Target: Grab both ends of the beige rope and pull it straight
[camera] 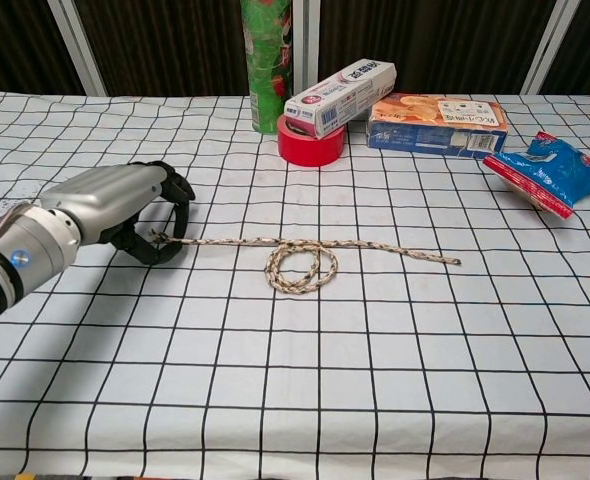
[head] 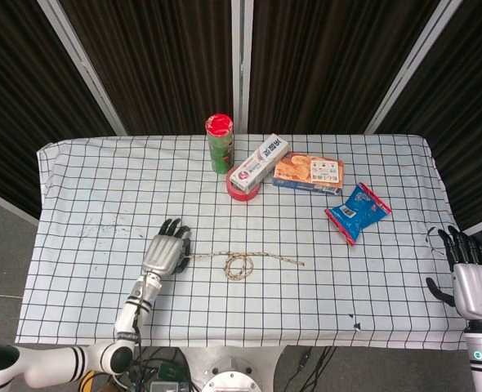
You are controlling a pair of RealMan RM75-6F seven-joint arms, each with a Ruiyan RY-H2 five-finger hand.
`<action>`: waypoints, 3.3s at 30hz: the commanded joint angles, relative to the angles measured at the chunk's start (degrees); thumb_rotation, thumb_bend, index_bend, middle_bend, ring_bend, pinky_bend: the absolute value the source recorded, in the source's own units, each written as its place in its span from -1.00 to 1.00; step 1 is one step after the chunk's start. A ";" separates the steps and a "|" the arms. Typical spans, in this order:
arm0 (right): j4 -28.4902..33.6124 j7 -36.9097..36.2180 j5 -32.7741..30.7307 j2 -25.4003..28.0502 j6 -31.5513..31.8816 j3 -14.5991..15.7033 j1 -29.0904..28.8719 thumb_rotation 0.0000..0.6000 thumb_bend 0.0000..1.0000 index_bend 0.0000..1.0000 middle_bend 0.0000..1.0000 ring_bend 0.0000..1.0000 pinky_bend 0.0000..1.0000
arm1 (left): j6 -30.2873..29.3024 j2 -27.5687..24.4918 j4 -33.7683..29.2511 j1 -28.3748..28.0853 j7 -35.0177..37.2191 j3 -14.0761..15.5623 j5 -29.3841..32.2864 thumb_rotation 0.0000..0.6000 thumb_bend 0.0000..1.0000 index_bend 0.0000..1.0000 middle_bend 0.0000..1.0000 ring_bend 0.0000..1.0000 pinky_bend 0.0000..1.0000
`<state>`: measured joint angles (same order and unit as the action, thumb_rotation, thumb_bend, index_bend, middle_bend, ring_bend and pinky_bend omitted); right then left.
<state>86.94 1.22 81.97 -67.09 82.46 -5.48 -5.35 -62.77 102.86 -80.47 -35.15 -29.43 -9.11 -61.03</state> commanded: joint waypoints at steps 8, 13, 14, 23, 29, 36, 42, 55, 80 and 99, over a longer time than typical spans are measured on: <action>4.49 4.74 3.08 -0.96 -3.38 2.17 -2.13 1.00 -0.61 -0.96 -1.00 -1.00 -1.00 | 0.22 -1.48 -0.52 -0.07 0.31 0.26 -0.69 1.00 -0.27 0.16 -0.64 -1.00 -0.90; 7.83 8.72 4.12 -3.85 -6.09 2.87 -4.12 1.00 -0.60 -0.71 -1.00 -1.00 -1.00 | -0.01 -2.39 -0.97 0.23 1.03 0.37 -1.07 1.00 -0.26 0.16 -0.63 -1.00 -0.89; 7.92 10.31 3.97 -4.98 -6.58 2.63 -4.69 1.00 -0.59 -0.67 -1.00 -1.00 -1.00 | 0.00 -2.58 -1.06 0.31 1.24 0.40 -1.09 1.00 -0.26 0.16 -0.63 -1.00 -0.89; 5.99 14.13 -1.53 -12.01 -12.70 -0.18 -9.32 1.00 -0.56 -0.37 -1.00 -1.00 -1.00 | 0.15 -3.26 -0.80 0.62 2.11 0.74 -1.32 1.00 -0.26 0.16 -0.64 -1.00 -0.90; 2.62 12.95 -4.15 -16.38 -14.43 -2.88 -12.19 1.00 -0.56 -0.36 -1.00 -1.00 -1.00 | 0.29 -3.23 -0.61 0.56 2.54 0.57 -1.28 1.00 -0.27 0.16 -0.63 -1.00 -0.90; -0.47 10.50 -5.76 -20.60 -16.57 -4.05 -14.85 1.00 -0.56 -0.36 -1.00 -1.00 -1.00 | 0.46 -3.16 -0.70 0.41 2.64 0.43 -1.16 1.00 -0.26 0.16 -0.63 -1.00 -0.89; -2.71 9.01 -6.72 -23.42 -17.77 -4.08 -16.25 1.00 -0.56 -0.35 -1.00 -1.00 -1.00 | 0.49 -3.27 -0.75 0.41 2.69 0.35 -0.93 1.00 -0.26 0.16 -0.63 -1.00 -0.90; -8.22 5.97 -8.53 -29.30 -20.99 -4.45 -19.45 1.00 -0.54 -0.30 -1.00 -1.00 -1.00 | 0.56 -3.69 -0.54 0.37 3.40 -0.02 -0.79 1.00 -0.26 0.17 -0.63 -1.00 -0.89; -14.55 3.71 -11.12 -35.34 -24.82 -6.13 -24.62 1.00 -0.49 -0.22 -0.97 -1.00 -1.00 | 1.82 -4.49 -0.64 0.07 4.46 -0.55 1.01 1.00 -0.26 0.18 -0.63 -1.00 -0.89; -17.03 5.04 -13.32 -38.09 -25.26 -6.86 -26.42 1.00 -0.45 -0.08 -0.89 -1.00 -1.00 | 1.59 -5.10 -1.27 0.17 4.53 -0.35 1.48 1.00 -0.26 0.18 -0.63 -1.00 -0.90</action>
<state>69.99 6.31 68.67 -105.13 57.15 -12.32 -31.75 -61.19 97.77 -81.74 -34.97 -24.90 -9.46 -59.56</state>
